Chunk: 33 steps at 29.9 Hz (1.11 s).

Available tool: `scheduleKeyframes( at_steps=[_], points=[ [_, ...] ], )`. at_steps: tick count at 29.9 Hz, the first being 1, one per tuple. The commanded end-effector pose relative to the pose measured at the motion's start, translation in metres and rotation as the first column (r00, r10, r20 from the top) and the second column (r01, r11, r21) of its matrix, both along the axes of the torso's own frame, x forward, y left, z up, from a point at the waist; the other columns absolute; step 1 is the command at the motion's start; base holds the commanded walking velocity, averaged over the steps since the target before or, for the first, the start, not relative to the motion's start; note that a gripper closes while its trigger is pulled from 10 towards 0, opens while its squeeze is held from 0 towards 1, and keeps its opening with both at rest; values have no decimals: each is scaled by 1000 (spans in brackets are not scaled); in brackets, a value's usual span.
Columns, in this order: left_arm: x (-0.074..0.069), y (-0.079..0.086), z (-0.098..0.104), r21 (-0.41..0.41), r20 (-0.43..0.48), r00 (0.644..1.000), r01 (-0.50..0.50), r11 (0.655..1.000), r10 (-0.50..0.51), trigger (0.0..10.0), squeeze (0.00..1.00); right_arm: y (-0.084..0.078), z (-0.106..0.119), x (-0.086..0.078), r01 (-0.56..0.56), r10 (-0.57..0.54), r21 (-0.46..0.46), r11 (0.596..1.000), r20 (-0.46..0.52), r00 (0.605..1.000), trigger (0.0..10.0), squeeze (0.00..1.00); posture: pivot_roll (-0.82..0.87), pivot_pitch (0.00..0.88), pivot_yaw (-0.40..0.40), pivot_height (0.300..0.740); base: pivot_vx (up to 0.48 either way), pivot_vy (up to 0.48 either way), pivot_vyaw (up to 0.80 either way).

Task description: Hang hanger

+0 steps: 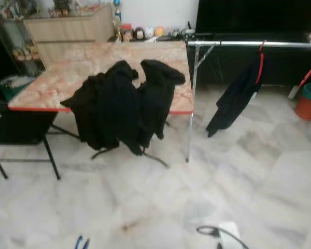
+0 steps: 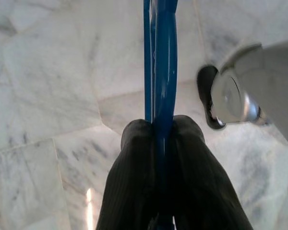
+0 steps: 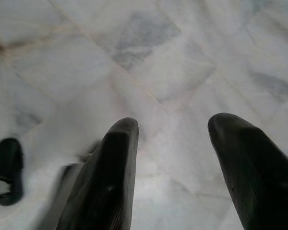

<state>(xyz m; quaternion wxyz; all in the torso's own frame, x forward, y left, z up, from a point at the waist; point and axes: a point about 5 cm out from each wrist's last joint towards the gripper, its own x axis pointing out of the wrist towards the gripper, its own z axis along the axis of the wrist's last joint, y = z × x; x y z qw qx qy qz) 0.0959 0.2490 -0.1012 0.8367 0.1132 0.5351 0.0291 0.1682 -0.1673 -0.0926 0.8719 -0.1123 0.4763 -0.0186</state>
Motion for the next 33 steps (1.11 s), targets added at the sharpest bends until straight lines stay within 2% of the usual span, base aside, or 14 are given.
scheduleKeyframes(
  at_steps=[1,33],
  points=[
    [7,0,2,3,17,1000,21,1000,-21,10000,0,-8,1,0,-2,2,-23,1000,-3,1000,10000,0,-16,0,33,740,0,-345,0],
    [14,1,4,3,39,999,17,1000,-17,10000,0,-15,5,9,67,-66,-32,997,23,998,10000,0,14,0,19,740,0,-342,-32]
  ],
)
